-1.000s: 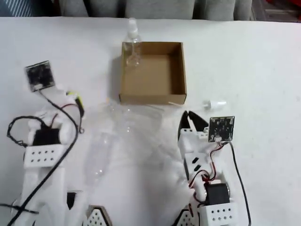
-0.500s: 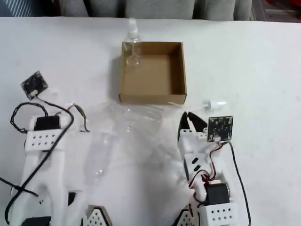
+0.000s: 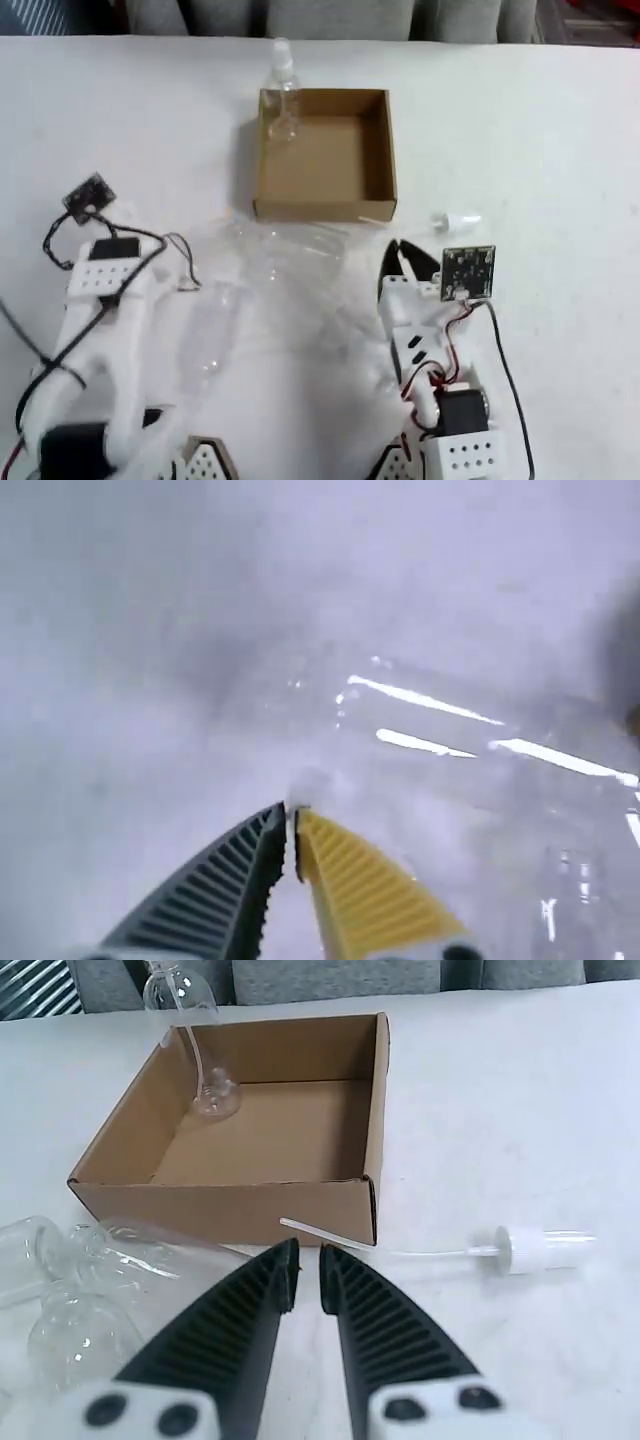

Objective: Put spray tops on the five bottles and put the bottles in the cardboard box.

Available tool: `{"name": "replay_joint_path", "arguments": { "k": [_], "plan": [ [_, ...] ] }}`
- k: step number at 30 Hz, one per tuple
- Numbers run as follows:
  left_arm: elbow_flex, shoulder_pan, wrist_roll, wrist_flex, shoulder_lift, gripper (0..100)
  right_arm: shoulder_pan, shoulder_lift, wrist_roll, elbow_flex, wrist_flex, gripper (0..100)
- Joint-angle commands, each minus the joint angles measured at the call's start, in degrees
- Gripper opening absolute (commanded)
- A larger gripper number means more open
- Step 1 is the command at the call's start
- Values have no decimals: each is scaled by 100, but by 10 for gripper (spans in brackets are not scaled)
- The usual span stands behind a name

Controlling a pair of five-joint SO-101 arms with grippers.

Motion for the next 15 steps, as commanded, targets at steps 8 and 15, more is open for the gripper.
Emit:
{"name": "replay_joint_path", "arguments": {
  "k": [8, 15],
  "plan": [
    [-888, -75, 404, -1037, 1613, 24, -13, -22, 62, 53, 22, 16],
    [-1644, -549, 1090, -2374, 2730, 24, -13, -22, 62, 53, 92, 16]
  ]
}}
